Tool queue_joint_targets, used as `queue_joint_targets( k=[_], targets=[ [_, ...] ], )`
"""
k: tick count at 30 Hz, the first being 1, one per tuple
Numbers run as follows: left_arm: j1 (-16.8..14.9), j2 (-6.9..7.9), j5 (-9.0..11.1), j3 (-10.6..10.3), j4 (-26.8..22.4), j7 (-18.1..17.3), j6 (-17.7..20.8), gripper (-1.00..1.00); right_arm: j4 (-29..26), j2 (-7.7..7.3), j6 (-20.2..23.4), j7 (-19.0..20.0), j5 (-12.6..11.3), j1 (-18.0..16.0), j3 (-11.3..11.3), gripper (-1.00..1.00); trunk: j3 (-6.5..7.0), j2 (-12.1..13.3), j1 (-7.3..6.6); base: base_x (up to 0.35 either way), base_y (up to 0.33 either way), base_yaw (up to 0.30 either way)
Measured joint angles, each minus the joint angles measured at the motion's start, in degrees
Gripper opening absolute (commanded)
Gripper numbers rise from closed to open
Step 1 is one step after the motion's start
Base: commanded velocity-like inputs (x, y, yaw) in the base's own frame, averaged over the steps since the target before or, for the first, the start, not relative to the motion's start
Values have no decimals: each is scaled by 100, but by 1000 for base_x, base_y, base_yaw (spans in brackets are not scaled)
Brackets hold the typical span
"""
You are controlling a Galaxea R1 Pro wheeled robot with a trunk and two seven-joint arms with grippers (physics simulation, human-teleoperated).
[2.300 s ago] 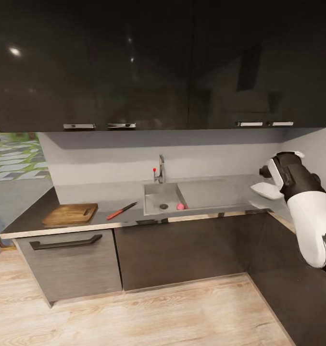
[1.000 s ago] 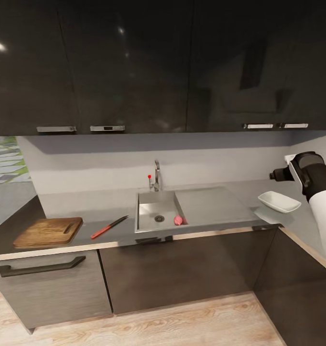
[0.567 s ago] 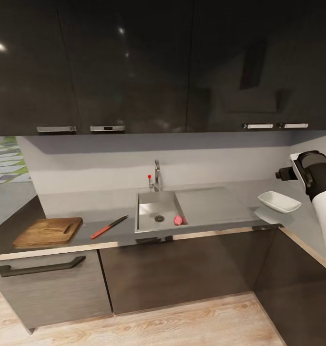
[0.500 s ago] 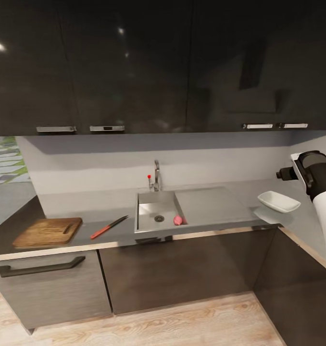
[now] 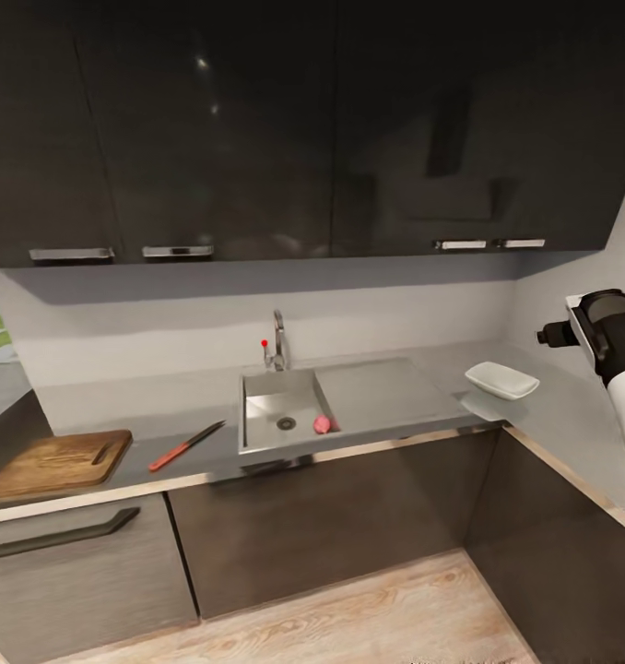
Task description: In the kitchen, take the Vidalia onion out of the sink, dice it on the chopping board with the paring knife, put the diced onion into the bowl on the countertop, then place both the paring knife and the chopping board into the sink.
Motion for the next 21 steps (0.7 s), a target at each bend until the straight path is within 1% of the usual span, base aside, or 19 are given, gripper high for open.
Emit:
queue_joint_targets(
  k=[3, 5, 7, 11, 14, 16, 18, 19, 20, 21],
  targets=[
    [0, -5, 0, 0, 0, 1, 0, 100, 45, -8, -2, 6, -2, 0, -2, 100, 16, 0, 0, 0, 232, -236],
    [0, -6, -1, 0, 0, 1, 0, 100, 58, -44, -5, 10, -5, -1, -2, 100, 26, 0, 0, 0, 115, -236],
    [0, -6, -4, 0, 0, -2, 1, 100, 64, -78, -5, 15, -6, -1, -2, 100, 36, 0, 0, 0, 52, -236],
    [0, -12, -3, 0, 0, 1, 1, 100, 73, -96, -3, 19, -15, -1, -4, 100, 57, 0, 0, 0, 19, -236],
    [0, -14, -4, 0, 0, -2, 1, 100, 78, -102, -1, 35, -33, -1, -29, 100, 68, 0, 0, 0, 3, -119],
    [0, -15, -4, 0, 0, 0, 2, 100, 78, -104, -1, 53, -53, -2, -108, 100, 71, 0, 0, 0, 1, -48],
    [0, -15, -2, 0, 0, 3, 1, 100, 79, -104, 1, 75, -77, -2, -518, 100, 72, 0, 0, 0, 0, -17],
    [0, -15, -1, 0, 0, 3, 1, 100, 79, -99, 0, 80, -84, -2, -778, 100, 72, 0, 0, 0, 0, -7],
    [0, -15, -1, 0, 0, 2, 2, 100, 78, -83, 0, 82, -92, -2, -1145, 100, 73, 0, 0, 0, 0, -5],
    [0, -15, -1, 0, 0, 3, 1, 100, 78, -77, -1, 83, -99, -2, -1251, 100, 73, 0, 0, 0, 0, -3]
  ],
)
